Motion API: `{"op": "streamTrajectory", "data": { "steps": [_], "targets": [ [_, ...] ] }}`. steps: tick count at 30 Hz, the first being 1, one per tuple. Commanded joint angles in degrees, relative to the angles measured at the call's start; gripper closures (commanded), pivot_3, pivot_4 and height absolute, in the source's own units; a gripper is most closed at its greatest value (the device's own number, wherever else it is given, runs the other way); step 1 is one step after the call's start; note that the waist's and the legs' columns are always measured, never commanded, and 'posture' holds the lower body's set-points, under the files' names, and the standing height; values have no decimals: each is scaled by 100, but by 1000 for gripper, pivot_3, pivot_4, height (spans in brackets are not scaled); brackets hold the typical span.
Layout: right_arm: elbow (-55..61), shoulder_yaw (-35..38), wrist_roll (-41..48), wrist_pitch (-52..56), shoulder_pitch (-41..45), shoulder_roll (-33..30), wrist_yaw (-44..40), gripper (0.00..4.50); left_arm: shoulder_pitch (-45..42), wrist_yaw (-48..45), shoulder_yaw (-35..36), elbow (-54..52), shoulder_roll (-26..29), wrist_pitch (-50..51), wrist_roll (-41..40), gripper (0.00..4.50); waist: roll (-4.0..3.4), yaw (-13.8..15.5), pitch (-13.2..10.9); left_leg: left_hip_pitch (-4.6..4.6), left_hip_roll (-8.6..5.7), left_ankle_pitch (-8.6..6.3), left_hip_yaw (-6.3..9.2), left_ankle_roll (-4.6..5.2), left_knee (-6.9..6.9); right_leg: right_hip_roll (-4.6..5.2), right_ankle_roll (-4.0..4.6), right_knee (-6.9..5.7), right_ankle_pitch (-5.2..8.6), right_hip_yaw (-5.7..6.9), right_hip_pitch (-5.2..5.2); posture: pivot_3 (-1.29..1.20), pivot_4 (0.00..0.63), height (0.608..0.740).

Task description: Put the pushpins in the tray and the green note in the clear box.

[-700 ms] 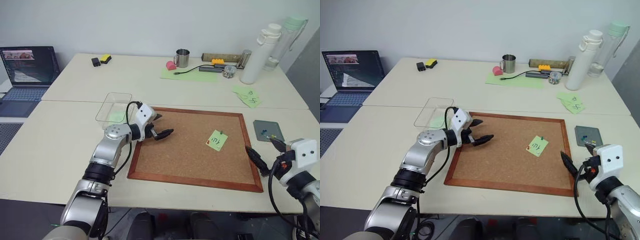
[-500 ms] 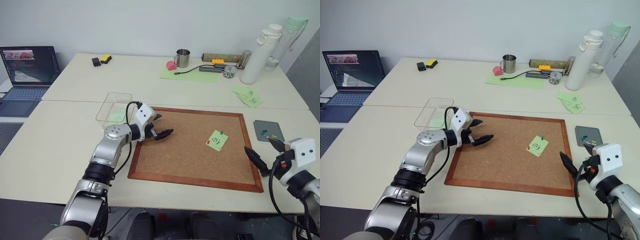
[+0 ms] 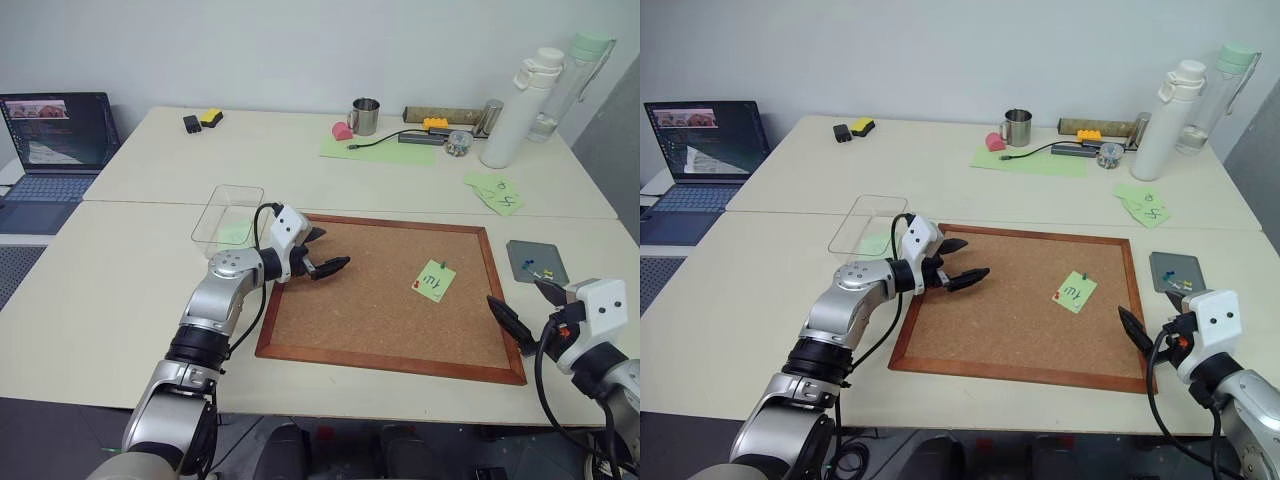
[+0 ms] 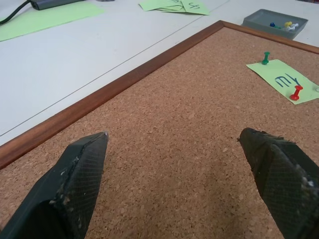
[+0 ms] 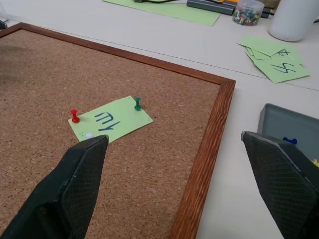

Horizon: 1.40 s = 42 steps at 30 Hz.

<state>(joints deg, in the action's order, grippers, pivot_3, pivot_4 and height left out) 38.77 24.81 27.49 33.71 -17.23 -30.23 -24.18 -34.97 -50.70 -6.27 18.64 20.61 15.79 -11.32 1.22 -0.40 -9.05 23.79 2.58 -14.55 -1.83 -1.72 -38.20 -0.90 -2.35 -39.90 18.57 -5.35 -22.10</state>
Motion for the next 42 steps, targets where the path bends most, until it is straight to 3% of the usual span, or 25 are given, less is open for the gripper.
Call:
{"op": "streamTrajectory", "data": {
  "steps": [1, 9, 13, 26, 31, 35, 42],
  "targets": [
    [85, 73, -55, -82, 38, -17, 64, 2, -86, -42, 112, -196, 5, -90, -107, 30, 0, 0, 0, 0, 0, 0, 0, 0, 0, 0, 0, 0, 0, 0, 0, 0, 150, 740],
    [42, 21, -76, -78, 106, -40, 75, 2, -44, -141, 179, -381, 7, -3, -281, 30, 0, 1, 0, 0, 0, 0, 0, 0, 0, 0, 0, 0, 0, 0, 0, 0, 150, 740],
    [-190, -88, -222, -185, 333, -36, 127, 0, 15, -386, 220, -617, -4, 229, -608, 589, 0, -2, 0, 0, 1, 0, 0, 0, 0, 0, 0, 0, 0, 0, 0, 0, 150, 740],
    [-1549, -1204, -682, -464, 1907, 218, 117, 0, 499, -359, -367, -1421, -211, 516, -571, 3308, -1, -8, 0, -1, 2, 0, 0, 0, -1, -1, 0, -1, 0, -8, -1, 0, 150, 740],
    [-1965, -1533, -899, -622, 2222, 402, 171, 0, 559, -315, -392, -1571, -283, 690, -615, 4017, -1, -8, 0, -1, 4, 0, 0, 0, -2, 1, 0, -2, 0, -9, -1, 0, 150, 740],
    [-2258, -1634, -1016, -668, 2485, 550, 271, 0, 616, -340, -461, -1550, -326, 709, -575, 4455, -2, -8, 1, -1, 4, 0, -2, 0, -2, 1, 1, -2, 0, -9, -2, 0, 150, 740],
    [-2771, -1837, -1188, -718, 2841, 779, 336, 0, 782, -183, -825, -863, -478, 358, -108, 4455, -2, -9, 1, -2, 5, 0, -2, 0, -2, 1, 1, -3, 0, -9, -3, 0, 150, 740]
  ]
}}
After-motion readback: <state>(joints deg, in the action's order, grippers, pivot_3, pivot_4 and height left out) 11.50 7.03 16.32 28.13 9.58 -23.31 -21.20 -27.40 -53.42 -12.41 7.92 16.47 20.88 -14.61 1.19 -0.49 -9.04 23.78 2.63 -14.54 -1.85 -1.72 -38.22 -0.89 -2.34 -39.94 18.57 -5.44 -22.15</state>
